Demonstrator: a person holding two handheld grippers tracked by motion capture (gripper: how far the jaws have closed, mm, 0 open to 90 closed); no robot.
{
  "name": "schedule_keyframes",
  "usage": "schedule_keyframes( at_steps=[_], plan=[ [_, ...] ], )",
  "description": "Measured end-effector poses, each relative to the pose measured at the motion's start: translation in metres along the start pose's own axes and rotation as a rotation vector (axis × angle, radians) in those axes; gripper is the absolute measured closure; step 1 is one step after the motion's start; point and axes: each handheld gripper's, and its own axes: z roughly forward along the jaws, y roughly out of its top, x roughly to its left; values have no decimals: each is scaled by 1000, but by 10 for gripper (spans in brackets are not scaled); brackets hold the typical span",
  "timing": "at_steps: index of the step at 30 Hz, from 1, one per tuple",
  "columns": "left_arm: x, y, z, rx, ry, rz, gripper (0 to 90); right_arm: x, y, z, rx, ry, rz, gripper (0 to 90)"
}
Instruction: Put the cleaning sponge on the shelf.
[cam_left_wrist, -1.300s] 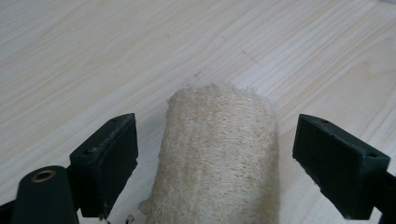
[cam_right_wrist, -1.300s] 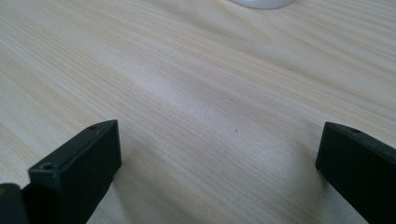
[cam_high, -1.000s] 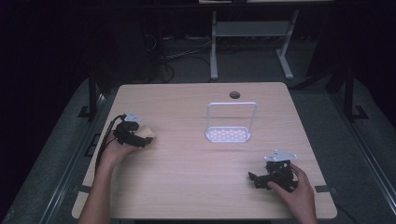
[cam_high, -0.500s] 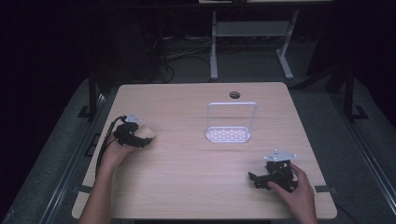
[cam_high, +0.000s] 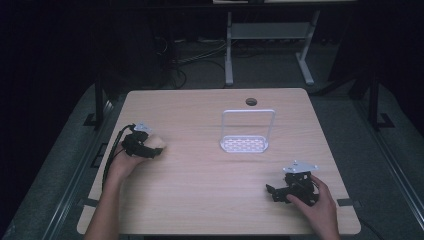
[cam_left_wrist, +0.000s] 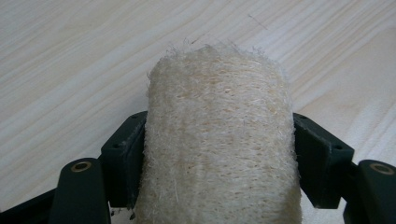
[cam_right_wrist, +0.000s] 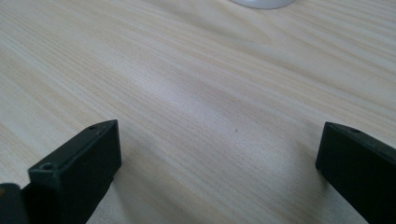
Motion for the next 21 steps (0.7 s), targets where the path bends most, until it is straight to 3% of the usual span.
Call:
schedule_keyframes(
  at_steps=[21],
  plan=[
    [-21, 12, -12, -59, -49, 11, 279, 0, 0, 0, 0, 0, 0, 0]
  ],
)
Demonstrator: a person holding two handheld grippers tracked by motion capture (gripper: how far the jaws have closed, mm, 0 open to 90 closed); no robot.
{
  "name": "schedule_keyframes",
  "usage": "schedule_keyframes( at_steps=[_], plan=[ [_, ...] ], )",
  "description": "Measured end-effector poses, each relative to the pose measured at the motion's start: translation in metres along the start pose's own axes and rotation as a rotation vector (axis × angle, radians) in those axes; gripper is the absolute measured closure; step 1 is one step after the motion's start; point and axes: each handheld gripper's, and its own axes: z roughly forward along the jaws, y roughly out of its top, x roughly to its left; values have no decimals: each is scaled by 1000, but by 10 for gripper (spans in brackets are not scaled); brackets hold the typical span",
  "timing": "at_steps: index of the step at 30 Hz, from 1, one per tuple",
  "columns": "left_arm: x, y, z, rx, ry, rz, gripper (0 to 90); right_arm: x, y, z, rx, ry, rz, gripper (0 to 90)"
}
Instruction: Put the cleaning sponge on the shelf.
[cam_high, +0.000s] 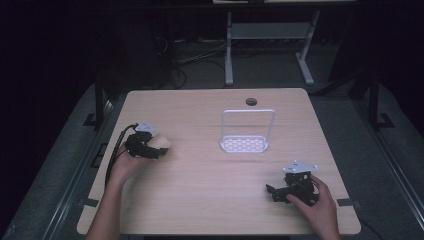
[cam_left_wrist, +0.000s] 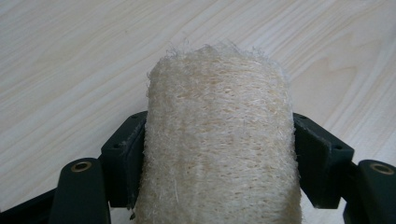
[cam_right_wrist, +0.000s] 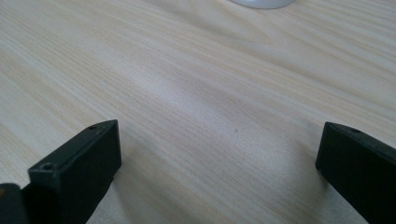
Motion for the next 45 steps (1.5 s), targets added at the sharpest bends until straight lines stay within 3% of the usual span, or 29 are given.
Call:
schedule_keyframes(
  at_steps=[17, 45],
  plan=[
    [-20, 13, -2, -12, -45, 34, 280, 0, 0, 0, 0, 0, 0, 0],
    [-61, 38, 5, -39, -154, 94, 280, 0, 0, 0, 0, 0, 0, 0]
  ],
)
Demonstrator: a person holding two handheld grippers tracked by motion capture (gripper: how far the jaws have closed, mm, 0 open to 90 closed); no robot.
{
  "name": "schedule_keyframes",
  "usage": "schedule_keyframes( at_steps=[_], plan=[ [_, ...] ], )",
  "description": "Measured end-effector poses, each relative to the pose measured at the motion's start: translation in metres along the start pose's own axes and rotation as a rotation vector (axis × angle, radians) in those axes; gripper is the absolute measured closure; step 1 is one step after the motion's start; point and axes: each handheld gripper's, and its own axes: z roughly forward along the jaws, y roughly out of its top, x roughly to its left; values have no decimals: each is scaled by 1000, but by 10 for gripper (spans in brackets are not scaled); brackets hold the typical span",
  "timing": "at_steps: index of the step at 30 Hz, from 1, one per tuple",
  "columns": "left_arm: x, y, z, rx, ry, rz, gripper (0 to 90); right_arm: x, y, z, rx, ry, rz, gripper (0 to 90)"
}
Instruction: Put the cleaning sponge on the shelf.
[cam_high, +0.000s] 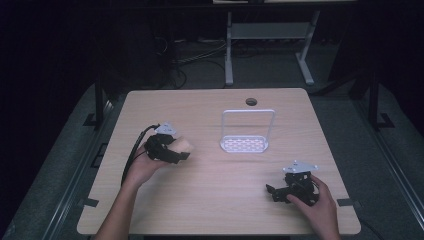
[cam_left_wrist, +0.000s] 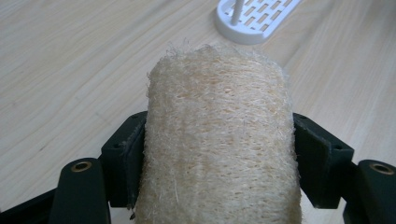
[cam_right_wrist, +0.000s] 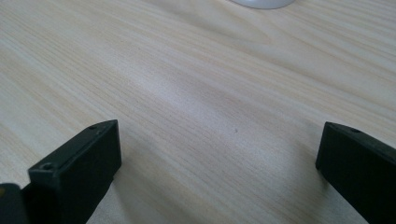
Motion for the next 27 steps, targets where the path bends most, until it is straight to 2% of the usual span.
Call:
schedule_keyframes(
  at_steps=[3, 6, 17, 26, 27],
  plan=[
    [-4, 3, 3, -1, -10, 1, 280, 0, 0, 0, 0, 0, 0, 0],
    [-9, 7, 7, 3, -21, 21, 280, 0, 0, 0, 0, 0, 0, 0],
    [-27, 18, 22, 8, -62, 54, 280, 0, 0, 0, 0, 0, 0, 0],
    [-38, 28, 32, -4, -76, 70, 280, 0, 0, 0, 0, -1, -1, 0],
    [-40, 30, 34, 1, -80, 82, 280, 0, 0, 0, 2, 0, 1, 0]
  ],
)
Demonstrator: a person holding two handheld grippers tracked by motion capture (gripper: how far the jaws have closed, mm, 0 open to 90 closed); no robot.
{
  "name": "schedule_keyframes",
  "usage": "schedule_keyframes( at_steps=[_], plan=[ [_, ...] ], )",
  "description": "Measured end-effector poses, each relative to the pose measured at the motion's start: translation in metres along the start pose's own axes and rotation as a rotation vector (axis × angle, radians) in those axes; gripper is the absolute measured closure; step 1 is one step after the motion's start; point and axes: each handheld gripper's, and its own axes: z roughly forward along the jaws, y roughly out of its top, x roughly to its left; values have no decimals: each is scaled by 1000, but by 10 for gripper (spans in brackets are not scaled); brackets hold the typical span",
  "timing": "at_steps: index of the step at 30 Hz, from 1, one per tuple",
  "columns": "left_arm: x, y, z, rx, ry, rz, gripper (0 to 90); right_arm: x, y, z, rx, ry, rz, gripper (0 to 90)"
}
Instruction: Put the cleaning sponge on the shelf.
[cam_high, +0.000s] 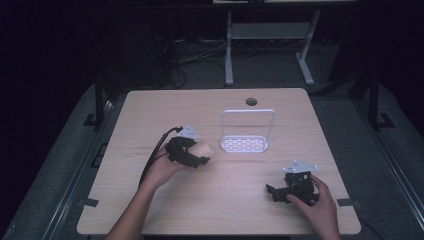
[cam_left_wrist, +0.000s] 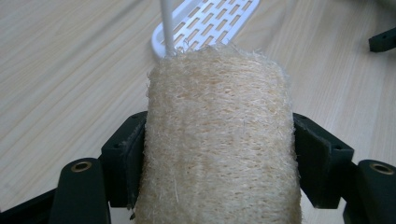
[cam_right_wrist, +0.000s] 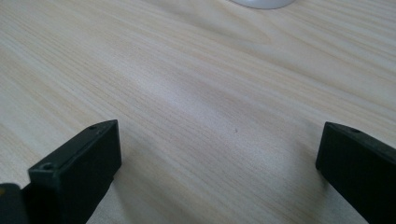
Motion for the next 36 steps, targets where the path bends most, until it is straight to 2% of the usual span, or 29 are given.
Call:
schedule_keyframes(
  at_steps=[12, 28, 36],
  plan=[
    [-12, 24, 17, -15, -26, 33, 280, 0, 0, 0, 1, 0, -1, 0],
    [-20, 41, 38, -28, -55, 43, 280, 0, 0, 0, -1, 0, -3, 0],
    [-26, 54, 55, -30, -74, 51, 280, 0, 0, 0, -1, 0, -3, 0]
  ],
)
